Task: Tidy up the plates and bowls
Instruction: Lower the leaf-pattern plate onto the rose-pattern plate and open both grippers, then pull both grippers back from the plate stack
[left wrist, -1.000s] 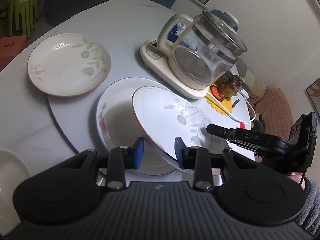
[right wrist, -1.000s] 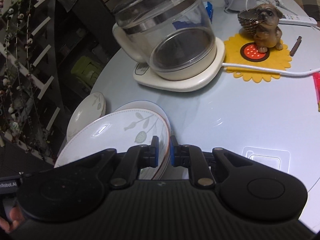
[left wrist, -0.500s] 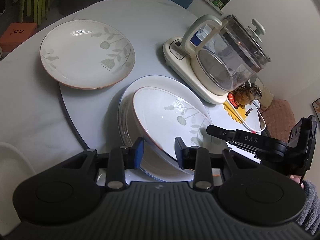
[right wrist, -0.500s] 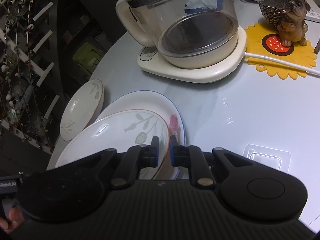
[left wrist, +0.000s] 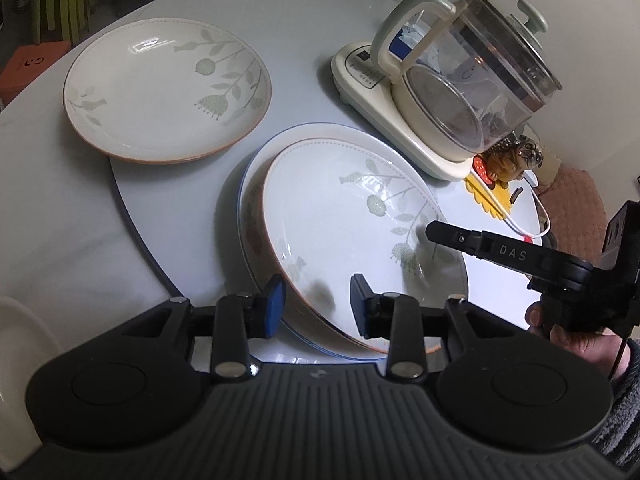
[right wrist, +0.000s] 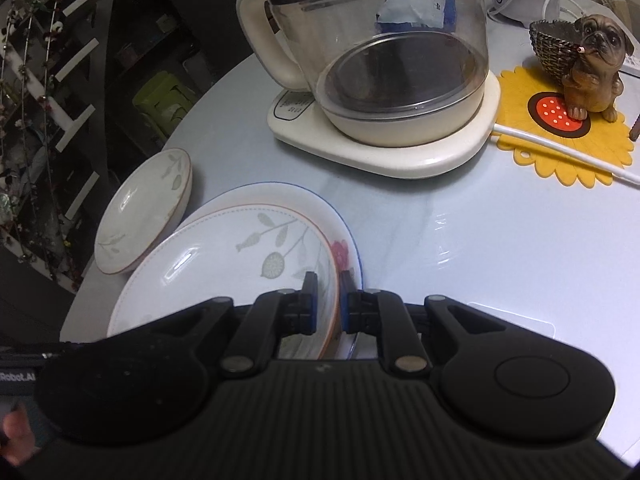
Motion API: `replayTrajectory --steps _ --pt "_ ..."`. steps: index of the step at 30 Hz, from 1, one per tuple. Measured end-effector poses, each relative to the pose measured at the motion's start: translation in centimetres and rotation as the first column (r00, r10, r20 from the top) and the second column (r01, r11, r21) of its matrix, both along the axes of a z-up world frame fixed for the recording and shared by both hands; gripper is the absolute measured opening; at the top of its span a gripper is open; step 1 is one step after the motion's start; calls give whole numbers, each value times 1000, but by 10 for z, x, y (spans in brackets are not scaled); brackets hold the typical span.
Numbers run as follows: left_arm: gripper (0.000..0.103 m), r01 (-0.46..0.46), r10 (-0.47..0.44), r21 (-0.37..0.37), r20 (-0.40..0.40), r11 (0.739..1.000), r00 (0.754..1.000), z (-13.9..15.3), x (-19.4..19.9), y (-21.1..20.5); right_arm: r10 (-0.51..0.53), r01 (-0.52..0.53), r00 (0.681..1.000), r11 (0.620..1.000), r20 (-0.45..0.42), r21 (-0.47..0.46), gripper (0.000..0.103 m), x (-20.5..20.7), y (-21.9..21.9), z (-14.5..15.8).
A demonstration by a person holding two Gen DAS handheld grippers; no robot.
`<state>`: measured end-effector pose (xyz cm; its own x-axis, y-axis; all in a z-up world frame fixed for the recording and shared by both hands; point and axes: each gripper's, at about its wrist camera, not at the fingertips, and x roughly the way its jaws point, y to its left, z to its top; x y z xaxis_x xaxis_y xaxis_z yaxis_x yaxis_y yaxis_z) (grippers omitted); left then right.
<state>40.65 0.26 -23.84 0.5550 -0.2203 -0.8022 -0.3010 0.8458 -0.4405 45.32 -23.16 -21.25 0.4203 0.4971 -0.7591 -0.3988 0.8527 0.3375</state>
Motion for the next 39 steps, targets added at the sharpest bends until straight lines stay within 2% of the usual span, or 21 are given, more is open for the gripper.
replayTrajectory --steps 4,10,13,17,23,26,28,35,39 --pt "40 -44 44 -8 -7 999 999 -3 2 3 19 -17 999 999 29 -49 14 -2 10 0" --pt "41 -83 84 8 -37 996 996 -1 12 4 -1 3 1000 998 24 -61 13 1 14 -3" --pt "42 -162 155 -98 -74 982 985 -4 8 15 -19 19 1000 998 10 -66 13 0 16 -2" --pt "42 -214 204 -142 -81 966 976 -4 3 22 -46 46 999 998 -1 -51 13 -2 13 -4" --pt "42 -202 192 -140 -81 969 978 -2 0 21 -56 56 998 996 5 -64 13 -4 15 -2" --pt "42 -188 178 -111 -93 976 980 -4 -1 19 -72 72 997 995 6 -63 13 -4 16 -1" --pt "42 -177 167 -126 -85 976 982 -3 -5 18 -88 88 996 994 8 -61 12 -4 14 -1" --pt "42 -122 118 -60 -65 991 991 8 -8 9 -119 120 993 991 15 -60 12 -9 11 2" --pt "42 -85 84 -25 -34 996 996 25 -14 7 -150 153 987 985 53 -74 13 -16 9 18"
